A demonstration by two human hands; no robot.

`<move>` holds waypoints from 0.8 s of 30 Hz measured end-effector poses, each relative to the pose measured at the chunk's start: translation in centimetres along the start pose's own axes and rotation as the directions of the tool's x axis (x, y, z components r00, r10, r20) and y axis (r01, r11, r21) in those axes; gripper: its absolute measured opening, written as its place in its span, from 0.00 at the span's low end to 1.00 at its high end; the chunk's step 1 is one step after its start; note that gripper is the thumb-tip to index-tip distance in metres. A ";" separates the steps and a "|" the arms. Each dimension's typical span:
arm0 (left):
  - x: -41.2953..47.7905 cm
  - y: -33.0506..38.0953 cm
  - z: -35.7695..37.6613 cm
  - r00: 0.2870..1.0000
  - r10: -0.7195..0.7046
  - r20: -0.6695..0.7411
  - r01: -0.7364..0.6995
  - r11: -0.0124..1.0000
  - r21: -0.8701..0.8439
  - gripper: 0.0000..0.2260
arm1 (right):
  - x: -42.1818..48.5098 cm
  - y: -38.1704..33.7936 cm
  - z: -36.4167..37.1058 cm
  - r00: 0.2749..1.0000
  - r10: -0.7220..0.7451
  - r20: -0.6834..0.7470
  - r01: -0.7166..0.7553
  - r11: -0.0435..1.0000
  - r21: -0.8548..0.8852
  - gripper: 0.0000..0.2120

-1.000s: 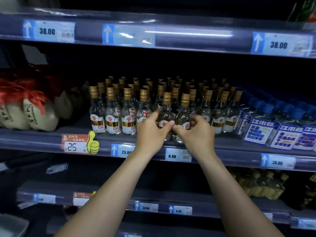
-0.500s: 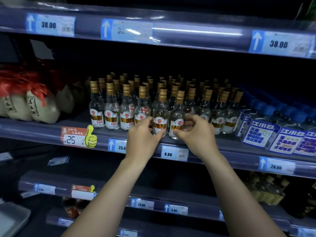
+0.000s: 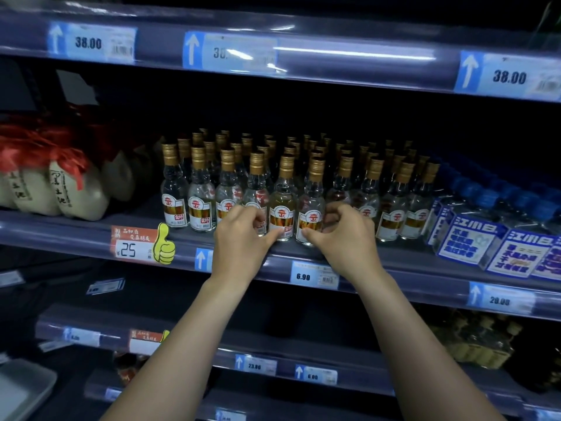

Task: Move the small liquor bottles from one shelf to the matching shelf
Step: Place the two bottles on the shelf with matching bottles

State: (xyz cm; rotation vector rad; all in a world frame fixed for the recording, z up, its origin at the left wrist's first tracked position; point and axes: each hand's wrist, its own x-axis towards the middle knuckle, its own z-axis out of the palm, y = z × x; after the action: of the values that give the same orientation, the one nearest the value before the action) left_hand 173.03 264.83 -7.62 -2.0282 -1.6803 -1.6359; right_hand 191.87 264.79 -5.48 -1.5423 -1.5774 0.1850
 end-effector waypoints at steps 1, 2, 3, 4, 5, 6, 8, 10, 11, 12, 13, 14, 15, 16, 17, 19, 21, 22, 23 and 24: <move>0.1 -0.1 0.0 1.000 0.006 0.005 -0.005 1.000 -0.002 0.16 | 0.0 -0.1 0.1 1.000 0.003 -0.003 -0.003 1.000 -0.003 0.26; 0.1 -0.1 0.0 1.000 0.013 0.008 -0.013 1.000 -0.008 0.15 | -0.1 -0.2 0.2 1.000 0.006 -0.008 -0.007 1.000 -0.008 0.26; 0.1 -0.2 0.0 1.000 0.020 0.010 -0.019 1.000 -0.015 0.15 | -0.1 -0.3 0.3 1.000 0.011 -0.012 -0.011 1.000 -0.015 0.27; 0.0 -0.3 -0.1 1.000 0.024 0.011 -0.024 0.999 -0.021 0.15 | -0.1 -0.3 0.3 1.000 0.016 -0.013 -0.017 1.000 -0.021 0.27; 0.0 -0.3 -0.1 1.000 0.025 0.011 -0.025 0.999 -0.028 0.15 | -0.2 -0.3 0.2 1.000 0.020 -0.009 -0.021 0.999 -0.025 0.27; -0.1 -0.3 -0.1 1.000 0.024 0.009 -0.023 0.999 -0.039 0.15 | -0.2 -0.3 0.2 1.000 0.025 -0.004 -0.025 0.999 -0.030 0.27; -0.3 -0.5 -0.3 1.000 0.026 0.007 -0.026 0.997 -0.076 0.14 | -0.4 -0.4 0.1 1.000 0.029 -0.010 -0.030 0.999 -0.042 0.28; -0.6 -0.7 -0.6 0.999 0.038 0.008 -0.037 0.992 -0.122 0.13 | -0.7 -0.6 0.0 0.999 0.029 -0.034 -0.031 0.999 -0.044 0.31; -0.8 -0.8 -0.7 0.999 0.050 0.009 -0.048 0.989 -0.142 0.12 | -1.0 -0.6 0.0 0.998 0.032 -0.050 -0.034 0.999 -0.043 0.33; -1.1 -0.9 -0.9 0.998 0.065 0.013 -0.062 0.985 -0.162 0.12 | -1.3 -0.8 0.0 0.997 0.030 -0.071 -0.034 0.998 -0.047 0.34; -1.4 -1.0 -1.2 0.997 0.079 0.022 -0.074 0.980 -0.182 0.12 | -1.8 -0.9 0.0 0.995 0.020 -0.100 -0.026 0.998 -0.055 0.34; -1.7 -0.9 -1.4 0.995 0.090 0.032 -0.082 0.977 -0.198 0.12 | -2.4 -1.1 -0.1 0.991 0.001 -0.132 -0.010 0.998 -0.061 0.32; -2.0 -0.7 -1.7 0.994 0.102 0.042 -0.091 0.975 -0.204 0.13 | -3.0 -1.3 -0.1 0.986 -0.023 -0.165 0.012 0.998 -0.069 0.31; -2.3 -0.4 -1.9 0.992 0.113 0.048 -0.101 0.974 -0.204 0.13 | -3.7 -1.4 -0.2 0.980 -0.047 -0.192 0.033 0.996 -0.077 0.28; -2.7 -0.1 -2.3 0.991 0.119 0.053 -0.106 0.973 -0.203 0.13 | -4.5 -1.5 -0.3 0.976 -0.067 -0.207 0.050 0.995 -0.084 0.26; -3.9 0.7 -3.0 0.992 0.109 0.065 -0.095 0.975 -0.199 0.13 | -6.0 -1.7 -0.6 0.973 -0.097 -0.207 0.080 0.993 -0.091 0.22; -5.4 1.6 -3.7 0.993 0.079 0.090 -0.061 0.980 -0.188 0.13 | -7.6 -1.7 -1.1 0.977 -0.115 -0.179 0.101 0.991 -0.083 0.18; -6.3 2.1 -4.1 0.992 0.057 0.113 -0.036 0.982 -0.184 0.13 | -8.4 -1.7 -1.3 0.982 -0.114 -0.153 0.104 0.992 -0.072 0.16; -7.2 2.4 -4.4 0.990 0.033 0.139 -0.008 0.984 -0.178 0.13 | -9.4 -1.6 -1.6 0.986 -0.111 -0.122 0.105 0.993 -0.061 0.15; -8.4 2.8 -4.8 0.986 0.008 0.164 0.020 0.985 -0.169 0.13 | -10.5 -1.4 -1.7 0.990 -0.108 -0.090 0.104 0.993 -0.051 0.14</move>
State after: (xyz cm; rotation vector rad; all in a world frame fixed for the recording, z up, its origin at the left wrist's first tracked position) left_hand 173.06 255.03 -9.96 -2.2977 -1.6471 -1.7119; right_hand 190.11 254.67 -8.54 -1.4768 -1.5949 0.0172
